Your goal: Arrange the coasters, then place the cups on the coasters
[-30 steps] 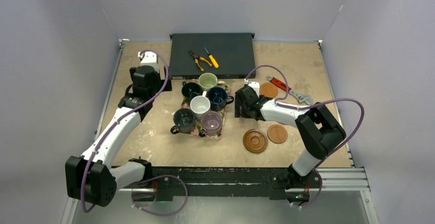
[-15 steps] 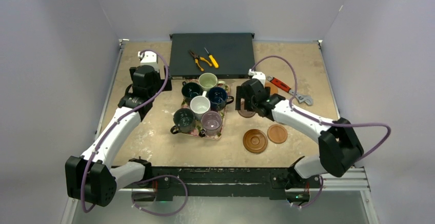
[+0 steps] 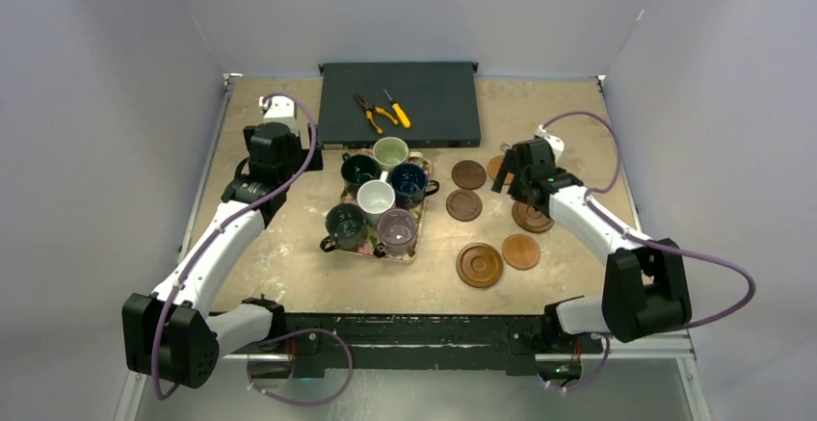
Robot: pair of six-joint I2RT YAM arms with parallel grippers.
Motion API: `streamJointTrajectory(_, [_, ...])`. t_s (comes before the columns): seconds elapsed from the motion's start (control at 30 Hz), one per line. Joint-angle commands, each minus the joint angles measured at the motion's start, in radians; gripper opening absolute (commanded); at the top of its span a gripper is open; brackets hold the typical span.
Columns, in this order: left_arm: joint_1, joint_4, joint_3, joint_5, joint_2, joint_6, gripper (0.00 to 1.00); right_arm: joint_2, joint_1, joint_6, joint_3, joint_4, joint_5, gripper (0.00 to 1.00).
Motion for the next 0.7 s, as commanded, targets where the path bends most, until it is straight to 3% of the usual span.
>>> streamJointTrajectory(0.0, [-0.001,0.015,0.039,0.013,-0.011,-0.018,0.99,-0.064,-0.156,0.063,-0.092,0.037,-0.085,0.98])
streamJointTrajectory(0.37, [-0.005,0.015,0.044,0.024,-0.014,-0.021,0.99,-0.104,-0.33,0.165,-0.219,0.086,-0.103,0.97])
streamJointTrajectory(0.57, [-0.005,0.013,0.046,0.02,-0.02,-0.021,0.99,-0.05,-0.366,0.171,-0.234,0.129,-0.111,0.78])
streamJointTrajectory(0.67, [-0.005,0.013,0.045,0.021,-0.024,-0.021,0.99,-0.027,-0.365,0.178,-0.247,0.156,-0.121,0.75])
